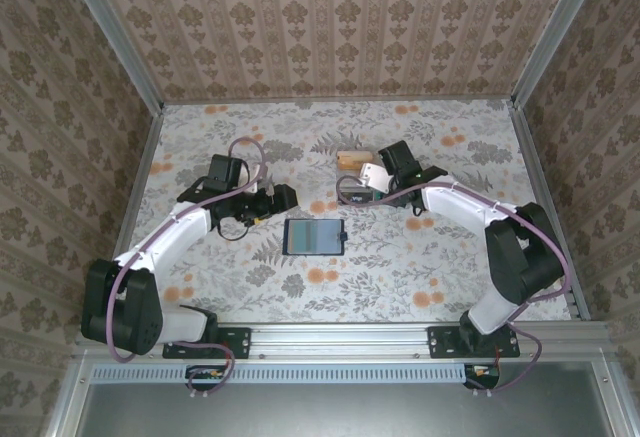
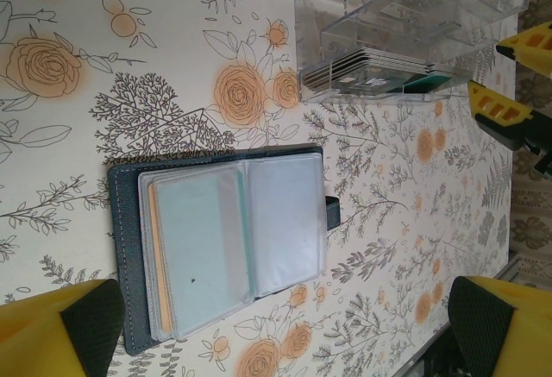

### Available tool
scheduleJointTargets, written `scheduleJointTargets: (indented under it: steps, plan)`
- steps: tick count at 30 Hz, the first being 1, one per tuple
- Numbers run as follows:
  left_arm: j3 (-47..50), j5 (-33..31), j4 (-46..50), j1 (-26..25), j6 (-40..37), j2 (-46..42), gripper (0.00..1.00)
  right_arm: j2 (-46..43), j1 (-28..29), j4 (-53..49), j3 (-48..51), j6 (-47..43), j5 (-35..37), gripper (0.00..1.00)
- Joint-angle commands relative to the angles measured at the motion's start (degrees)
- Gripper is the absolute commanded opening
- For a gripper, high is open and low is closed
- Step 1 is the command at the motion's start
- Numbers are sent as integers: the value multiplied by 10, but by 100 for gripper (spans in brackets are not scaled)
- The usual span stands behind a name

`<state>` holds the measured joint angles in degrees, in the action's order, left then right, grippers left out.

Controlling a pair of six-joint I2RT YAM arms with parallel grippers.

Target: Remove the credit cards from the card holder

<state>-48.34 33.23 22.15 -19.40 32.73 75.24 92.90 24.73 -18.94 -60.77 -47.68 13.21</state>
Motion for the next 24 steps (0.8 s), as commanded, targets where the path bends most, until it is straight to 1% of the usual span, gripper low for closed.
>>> scheduleJointTargets:
  steps: [1,4,7,11,21,24]
  plan:
    - [9,10,-18,2,3,-8,100,-25,-2,-42,-9,17,-50,49]
    - [11,12,-21,1,5,-5,100,-22,-2,-40,1,16,-49,51]
    - [11,13,-18,1,2,-6,100,-12,-2,-50,-4,16,-47,57]
    - [12,12,-15,2,-1,-6,100,6,-1,-38,-9,19,-26,60]
    - [12,9,-13,2,-5,-10,100,37,-1,3,-18,12,29,60]
    - [11,6,-11,3,-6,-12,100,44,-1,21,-25,13,55,58]
